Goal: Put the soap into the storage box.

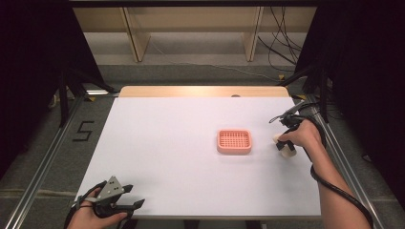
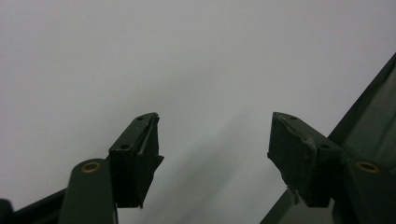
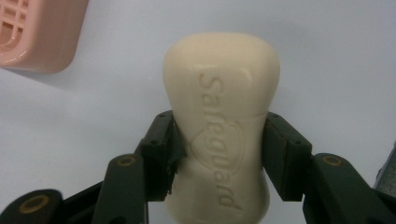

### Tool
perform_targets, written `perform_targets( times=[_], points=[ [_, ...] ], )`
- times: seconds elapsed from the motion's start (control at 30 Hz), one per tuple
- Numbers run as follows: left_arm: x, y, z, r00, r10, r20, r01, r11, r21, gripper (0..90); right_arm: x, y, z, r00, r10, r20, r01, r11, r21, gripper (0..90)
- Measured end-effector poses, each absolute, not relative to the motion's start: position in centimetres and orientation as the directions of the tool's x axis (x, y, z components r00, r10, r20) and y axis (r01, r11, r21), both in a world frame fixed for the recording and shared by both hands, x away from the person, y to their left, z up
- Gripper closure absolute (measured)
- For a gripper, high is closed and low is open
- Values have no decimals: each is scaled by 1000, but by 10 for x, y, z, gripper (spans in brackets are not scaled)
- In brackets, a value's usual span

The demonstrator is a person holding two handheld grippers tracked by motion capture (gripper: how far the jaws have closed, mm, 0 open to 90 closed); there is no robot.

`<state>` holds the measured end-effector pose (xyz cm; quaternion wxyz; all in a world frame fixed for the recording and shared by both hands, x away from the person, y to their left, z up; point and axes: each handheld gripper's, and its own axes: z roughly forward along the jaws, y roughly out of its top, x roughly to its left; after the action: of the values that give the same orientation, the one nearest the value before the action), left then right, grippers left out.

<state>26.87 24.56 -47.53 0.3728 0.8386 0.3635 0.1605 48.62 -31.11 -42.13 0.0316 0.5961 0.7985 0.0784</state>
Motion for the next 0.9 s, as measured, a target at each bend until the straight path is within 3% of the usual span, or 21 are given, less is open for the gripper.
perform_targets(
  times=[0.37, 0.57, 0.7, 0.77, 0.9],
  points=[
    [269, 247, -475, 693, 721, -10, 494, -464, 735, 331, 484, -309, -421, -320, 946, 48, 938, 308, 160, 506],
    [269, 247, -474, 693, 721, -11, 494, -464, 735, 331, 480, -306, -417, -418, 908, 21, 898, 410, 159, 506],
    [269, 247, -474, 699, 715, -5, 490, -474, 732, 331, 475, -302, -414, -553, 833, -1, 823, 547, 152, 505],
    [269, 246, -474, 693, 721, -7, 491, -466, 736, 331, 472, -299, -415, -675, 737, 32, 732, 663, 159, 506],
    [269, 246, -475, 693, 721, -7, 493, -466, 735, 332, 464, -291, -416, -754, 656, 34, 650, 736, 191, 506]
  ],
)
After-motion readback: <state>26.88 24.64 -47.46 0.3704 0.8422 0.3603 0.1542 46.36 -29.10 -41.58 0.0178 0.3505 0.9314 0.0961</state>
